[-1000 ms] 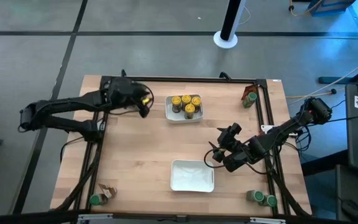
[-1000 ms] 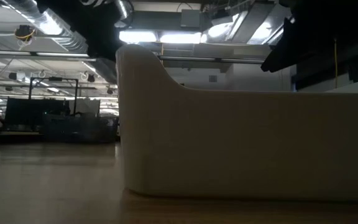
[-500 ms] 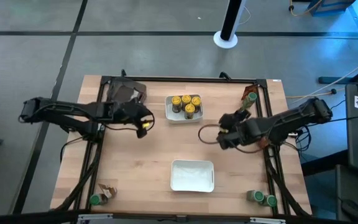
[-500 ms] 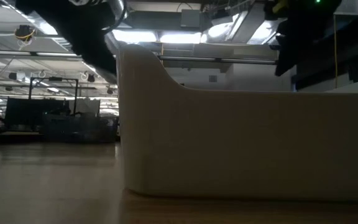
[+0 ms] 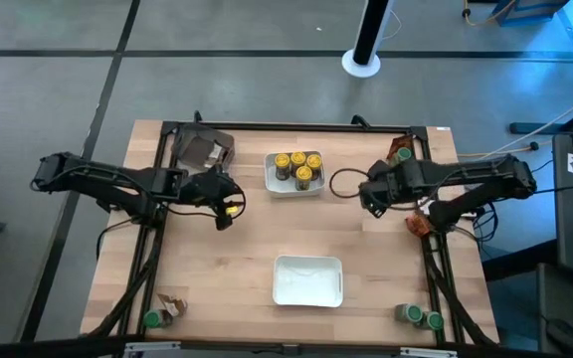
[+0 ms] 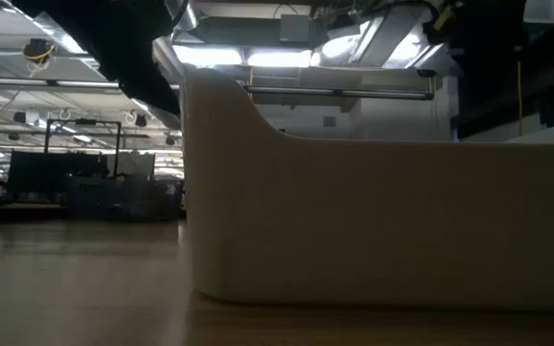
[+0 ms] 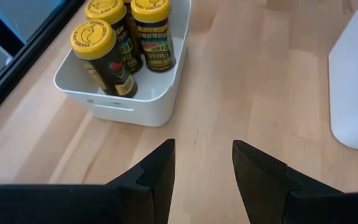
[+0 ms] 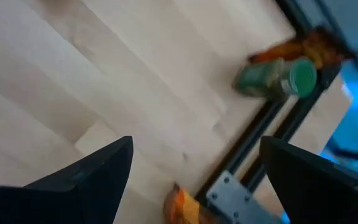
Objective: Sort spices by type
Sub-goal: Put the orange seasoning pack into the black bin
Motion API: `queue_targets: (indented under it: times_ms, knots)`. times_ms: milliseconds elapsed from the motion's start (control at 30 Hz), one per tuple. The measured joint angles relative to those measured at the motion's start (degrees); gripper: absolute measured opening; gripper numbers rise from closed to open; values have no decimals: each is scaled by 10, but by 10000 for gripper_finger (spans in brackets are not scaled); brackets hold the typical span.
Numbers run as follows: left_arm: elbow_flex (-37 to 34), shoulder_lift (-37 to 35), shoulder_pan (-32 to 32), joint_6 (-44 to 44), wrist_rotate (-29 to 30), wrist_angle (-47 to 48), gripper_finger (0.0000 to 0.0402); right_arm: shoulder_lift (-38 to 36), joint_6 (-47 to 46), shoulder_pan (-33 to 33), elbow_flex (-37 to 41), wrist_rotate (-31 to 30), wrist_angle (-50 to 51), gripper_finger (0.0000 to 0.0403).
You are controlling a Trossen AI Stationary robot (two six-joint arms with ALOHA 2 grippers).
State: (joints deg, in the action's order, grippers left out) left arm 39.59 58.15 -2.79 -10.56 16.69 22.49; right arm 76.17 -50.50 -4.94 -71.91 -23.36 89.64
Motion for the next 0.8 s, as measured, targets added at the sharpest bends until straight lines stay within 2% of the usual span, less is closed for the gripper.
queue_targets:
  times_ms: [200, 400, 567, 800]
  knots:
    - [0, 0, 0, 4, 0, -8, 143, -39, 5, 51, 31, 37, 3, 349]
    - [0, 0, 0, 2, 0, -6, 143, -82, 8, 92, 80, 109, 4, 349]
    - [0, 0, 0, 1, 0, -8, 143, -94, 3, 100, 120, 175, 4, 349]
    - [0, 0, 0, 1, 0, -16, 143, -94, -5, 100, 181, 206, 3, 349]
